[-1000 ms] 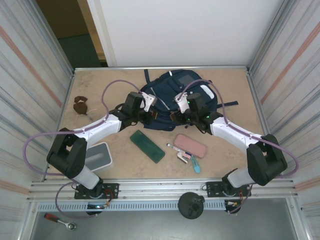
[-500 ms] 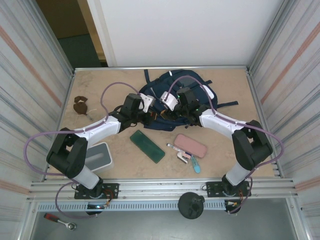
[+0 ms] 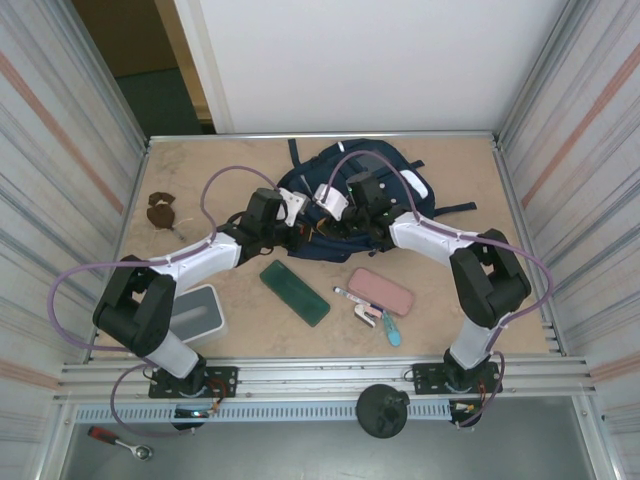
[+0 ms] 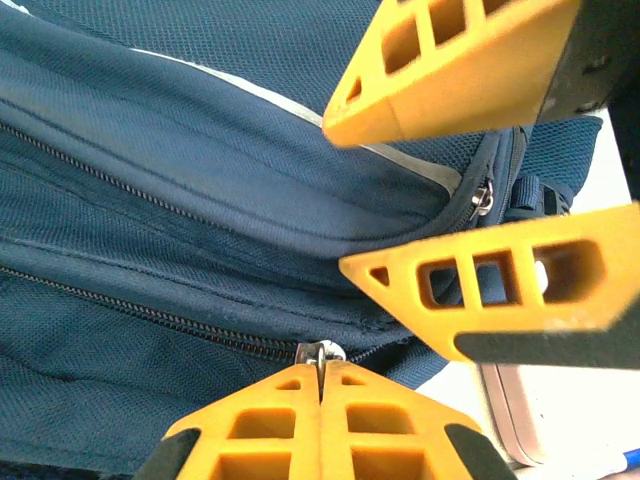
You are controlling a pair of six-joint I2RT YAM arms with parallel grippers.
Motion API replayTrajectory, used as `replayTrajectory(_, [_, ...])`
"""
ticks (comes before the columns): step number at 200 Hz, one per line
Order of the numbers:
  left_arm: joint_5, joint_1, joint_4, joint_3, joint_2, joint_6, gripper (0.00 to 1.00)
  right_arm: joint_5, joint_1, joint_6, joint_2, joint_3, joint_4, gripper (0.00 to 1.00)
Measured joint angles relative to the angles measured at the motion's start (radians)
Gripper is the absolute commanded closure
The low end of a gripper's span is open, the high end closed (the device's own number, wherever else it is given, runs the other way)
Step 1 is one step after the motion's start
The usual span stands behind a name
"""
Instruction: Pack the student bag
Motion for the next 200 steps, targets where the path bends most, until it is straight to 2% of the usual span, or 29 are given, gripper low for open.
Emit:
replayTrajectory(24, [0.008, 0.013, 0.002, -0.003, -0.001, 0.0, 1.0, 0.008, 0.013, -0.01, 0.0, 0.0, -0.004, 0.91])
replayTrajectory(49, [0.014, 0.03, 0.003, -0.005, -0.004, 0.0, 1.0, 0.025, 0.014, -0.026, -0.013, -0.005, 0.003, 1.0])
replayTrajectory(100, [0.019, 0.096, -0.001, -0.005, -0.012, 0.003, 1.0, 0.033, -0.008, -0.03, -0.104, -0.076, 0.027, 1.0])
replayTrajectory(164, [0.016, 0.184, -0.045, 0.1, 0.046, 0.036, 1.0, -0.082, -0.083, -0.051, -0.188, -0.1, -0.025, 1.0])
replayTrajectory(200, [0.018, 0.193, -0.065, 0.132, 0.086, 0.054, 1.0, -0.114, -0.117, -0.05, -0.208, -0.102, -0.063, 0.98])
